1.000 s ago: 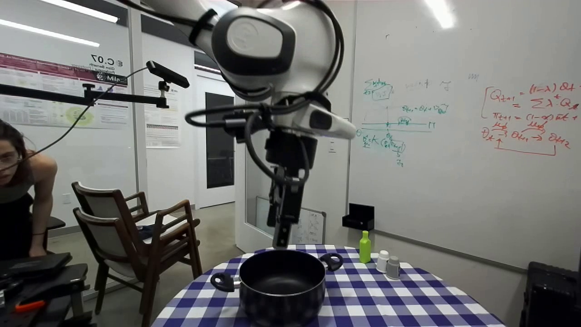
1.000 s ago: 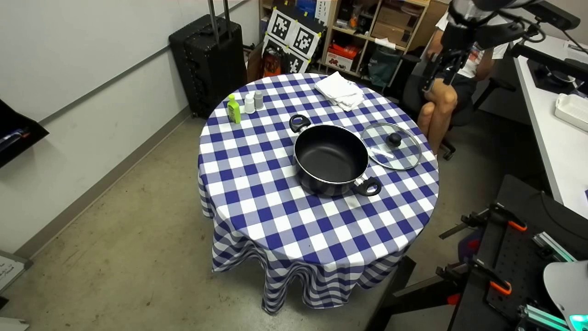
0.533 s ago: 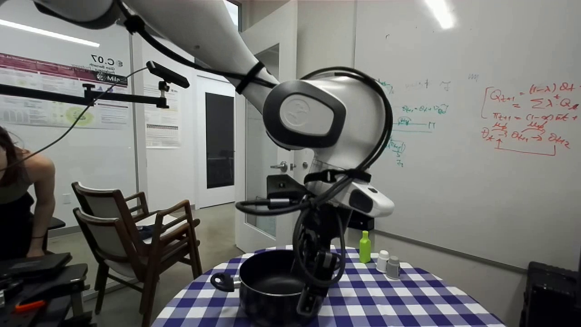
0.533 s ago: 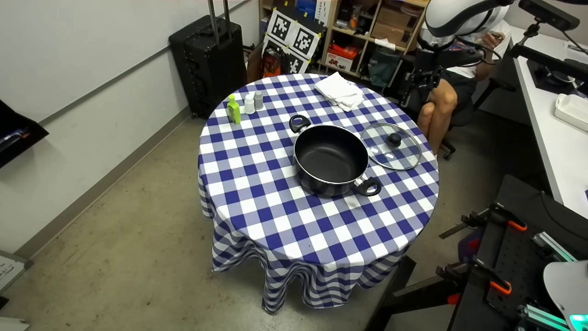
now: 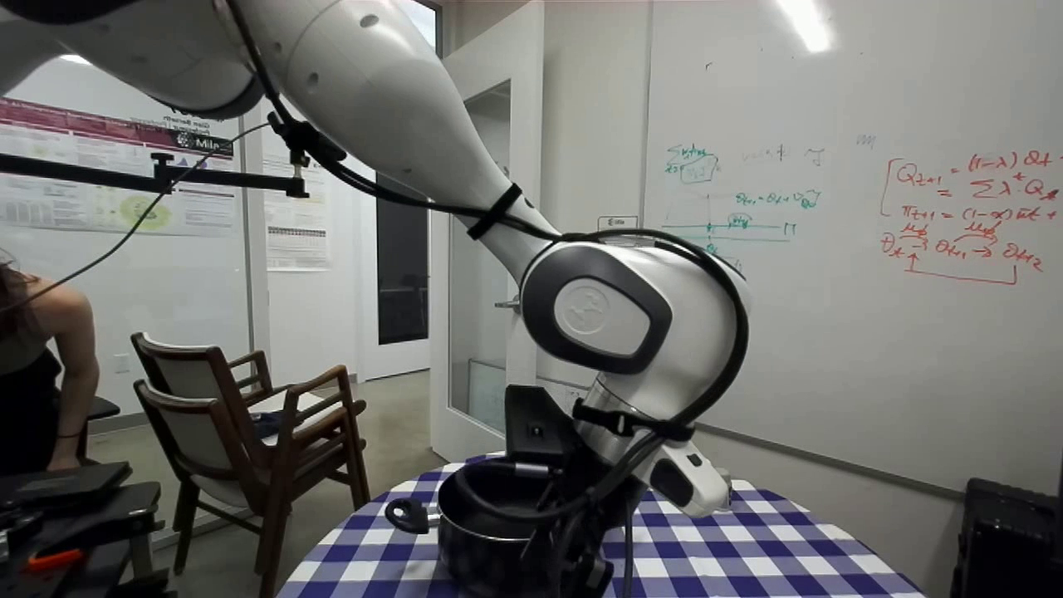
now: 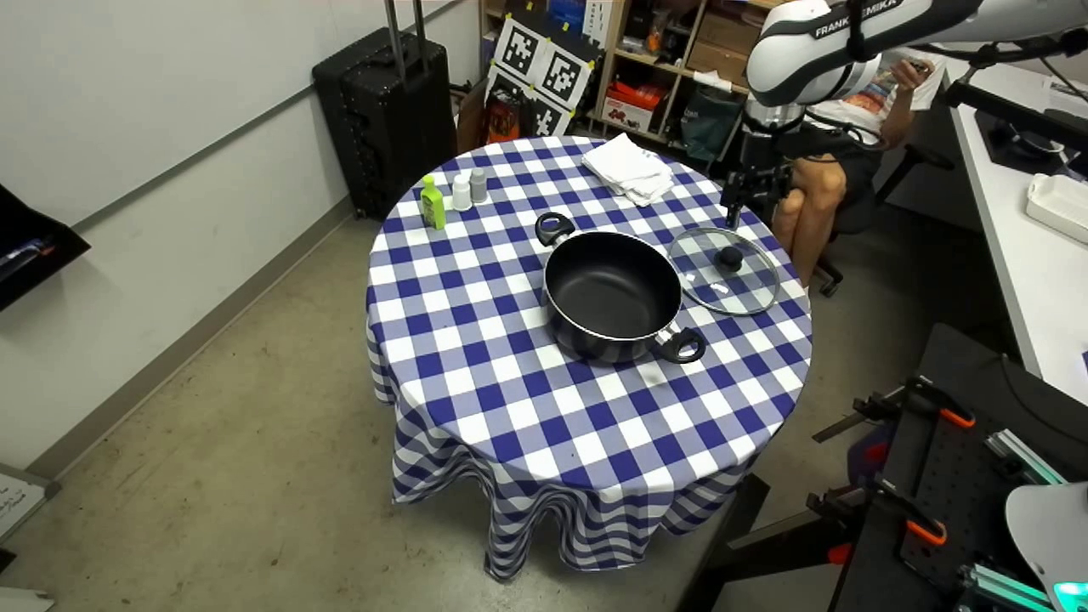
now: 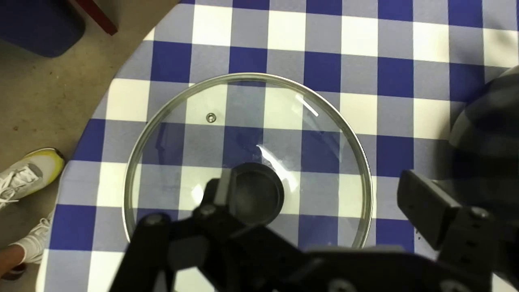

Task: Put the lid on the pot.

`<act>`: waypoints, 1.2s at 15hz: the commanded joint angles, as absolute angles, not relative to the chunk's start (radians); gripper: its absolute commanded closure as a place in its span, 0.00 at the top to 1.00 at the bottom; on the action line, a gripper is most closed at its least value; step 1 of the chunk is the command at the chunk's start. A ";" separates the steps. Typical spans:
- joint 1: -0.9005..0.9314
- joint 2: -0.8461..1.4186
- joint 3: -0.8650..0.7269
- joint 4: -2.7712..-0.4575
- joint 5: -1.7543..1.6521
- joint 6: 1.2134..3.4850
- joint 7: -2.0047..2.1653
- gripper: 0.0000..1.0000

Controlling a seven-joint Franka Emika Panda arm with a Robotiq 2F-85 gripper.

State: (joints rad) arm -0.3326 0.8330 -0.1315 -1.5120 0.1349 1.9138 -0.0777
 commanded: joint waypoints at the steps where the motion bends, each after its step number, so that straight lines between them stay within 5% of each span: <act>1: -0.349 0.940 -0.115 -1.379 0.152 1.822 -0.072 1.00; 18: -0.411 1.173 -0.136 -1.051 0.149 1.673 0.026 1.00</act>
